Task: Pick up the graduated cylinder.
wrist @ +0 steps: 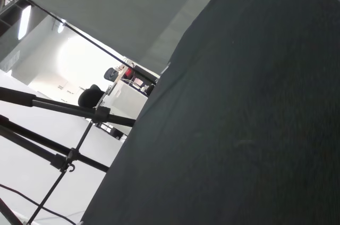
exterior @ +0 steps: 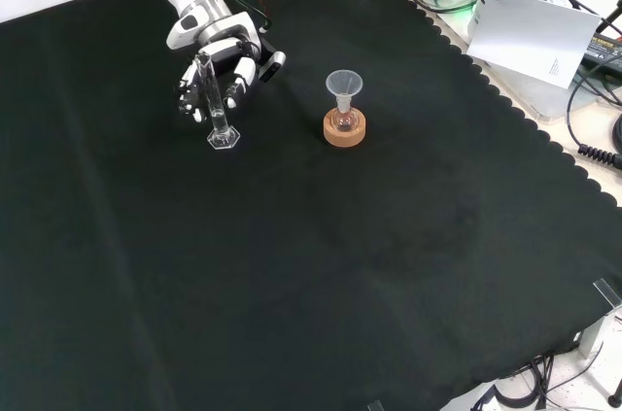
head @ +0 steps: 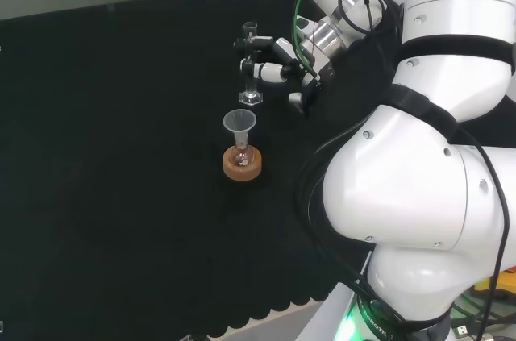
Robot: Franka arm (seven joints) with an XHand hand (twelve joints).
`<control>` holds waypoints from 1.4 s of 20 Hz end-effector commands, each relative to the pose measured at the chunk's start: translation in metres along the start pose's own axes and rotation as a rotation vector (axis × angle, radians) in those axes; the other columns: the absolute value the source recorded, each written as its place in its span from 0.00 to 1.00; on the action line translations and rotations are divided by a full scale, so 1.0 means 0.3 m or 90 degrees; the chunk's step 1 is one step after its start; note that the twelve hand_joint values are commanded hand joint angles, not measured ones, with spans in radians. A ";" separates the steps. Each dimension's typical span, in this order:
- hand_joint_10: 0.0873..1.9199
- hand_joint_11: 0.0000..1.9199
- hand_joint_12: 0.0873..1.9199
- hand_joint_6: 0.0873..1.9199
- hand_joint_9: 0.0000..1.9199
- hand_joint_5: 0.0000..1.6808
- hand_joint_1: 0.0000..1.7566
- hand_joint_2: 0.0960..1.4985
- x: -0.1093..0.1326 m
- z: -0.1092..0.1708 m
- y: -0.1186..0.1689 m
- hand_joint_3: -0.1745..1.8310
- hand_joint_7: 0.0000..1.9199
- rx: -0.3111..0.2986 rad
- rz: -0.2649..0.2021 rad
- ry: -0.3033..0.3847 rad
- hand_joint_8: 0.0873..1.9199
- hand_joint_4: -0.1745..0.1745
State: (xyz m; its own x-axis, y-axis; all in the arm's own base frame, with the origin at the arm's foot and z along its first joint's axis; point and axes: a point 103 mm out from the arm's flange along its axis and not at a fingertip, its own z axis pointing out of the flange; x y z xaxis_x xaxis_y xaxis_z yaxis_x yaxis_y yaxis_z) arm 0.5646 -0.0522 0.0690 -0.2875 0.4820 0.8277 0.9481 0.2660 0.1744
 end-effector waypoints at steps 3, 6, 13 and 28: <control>0.15 0.40 0.54 0.09 0.47 0.43 0.57 0.73 -0.004 0.006 -0.004 0.00 0.29 -0.007 0.004 0.001 0.26 0.45; 0.13 0.41 0.53 0.13 0.48 0.42 0.59 0.74 -0.010 0.007 -0.005 0.00 0.30 -0.013 0.006 0.001 0.26 0.45; 0.10 0.51 0.47 0.26 0.56 0.47 0.67 0.78 0.010 0.003 0.007 0.00 0.39 -0.028 0.007 -0.019 0.27 0.52; 0.06 0.61 0.39 0.49 0.69 0.59 0.72 0.72 0.073 -0.059 -0.002 0.09 0.53 0.029 -0.004 -0.159 0.48 0.00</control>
State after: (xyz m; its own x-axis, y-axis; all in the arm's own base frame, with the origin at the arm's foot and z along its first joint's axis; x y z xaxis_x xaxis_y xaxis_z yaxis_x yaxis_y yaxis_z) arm 0.5666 -0.0514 0.0893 -0.3134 0.6251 0.7148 0.9454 0.2761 0.1731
